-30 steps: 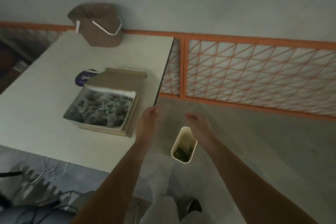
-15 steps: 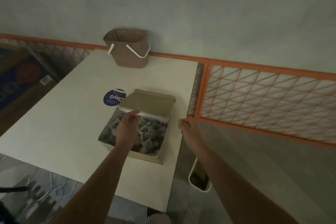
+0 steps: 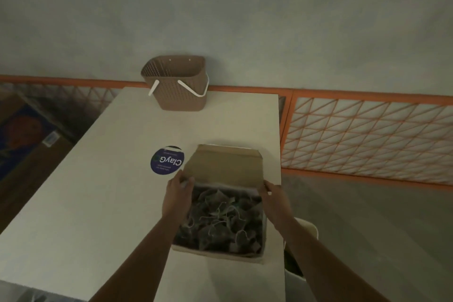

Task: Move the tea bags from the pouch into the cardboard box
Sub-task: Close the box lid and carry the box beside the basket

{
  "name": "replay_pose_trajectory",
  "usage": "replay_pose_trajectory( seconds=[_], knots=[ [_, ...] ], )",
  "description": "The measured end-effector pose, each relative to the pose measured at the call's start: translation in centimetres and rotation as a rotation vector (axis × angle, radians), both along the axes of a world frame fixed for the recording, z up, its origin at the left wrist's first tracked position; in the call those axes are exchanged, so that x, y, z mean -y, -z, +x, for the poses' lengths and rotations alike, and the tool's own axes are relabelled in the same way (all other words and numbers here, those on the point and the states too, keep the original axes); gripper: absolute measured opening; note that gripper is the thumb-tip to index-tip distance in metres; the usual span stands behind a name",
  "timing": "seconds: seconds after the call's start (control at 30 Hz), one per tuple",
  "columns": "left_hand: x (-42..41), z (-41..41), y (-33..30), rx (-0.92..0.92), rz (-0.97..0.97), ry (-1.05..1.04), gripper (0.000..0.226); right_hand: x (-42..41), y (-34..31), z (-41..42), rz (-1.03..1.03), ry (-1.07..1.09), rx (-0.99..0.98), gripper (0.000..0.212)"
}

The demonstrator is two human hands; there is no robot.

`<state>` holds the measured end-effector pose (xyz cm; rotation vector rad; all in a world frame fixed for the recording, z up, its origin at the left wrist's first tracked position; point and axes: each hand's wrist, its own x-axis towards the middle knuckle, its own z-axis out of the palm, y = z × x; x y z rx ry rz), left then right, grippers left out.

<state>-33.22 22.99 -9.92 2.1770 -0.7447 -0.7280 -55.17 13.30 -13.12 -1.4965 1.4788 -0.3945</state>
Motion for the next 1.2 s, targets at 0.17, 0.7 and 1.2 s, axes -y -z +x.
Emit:
replay_pose_trajectory(
  seconds=[0.17, 0.7, 1.2],
  knots=[
    [1.5, 1.2, 0.5, -0.049, 0.065, 0.010, 0.045, -0.6, 0.2, 1.0, -0.062, 0.126, 0.048, 0.032],
    [2.0, 2.2, -0.9, -0.227, -0.155, -0.033, 0.023, -0.3, -2.2, 1.4, -0.135, 0.167, 0.200, 0.018],
    [-0.9, -0.9, -6.3, -0.293, -0.491, -0.244, 0.079, -6.0, -10.1, -0.1, -0.256, 0.105, 0.463, 0.074]
  ],
)
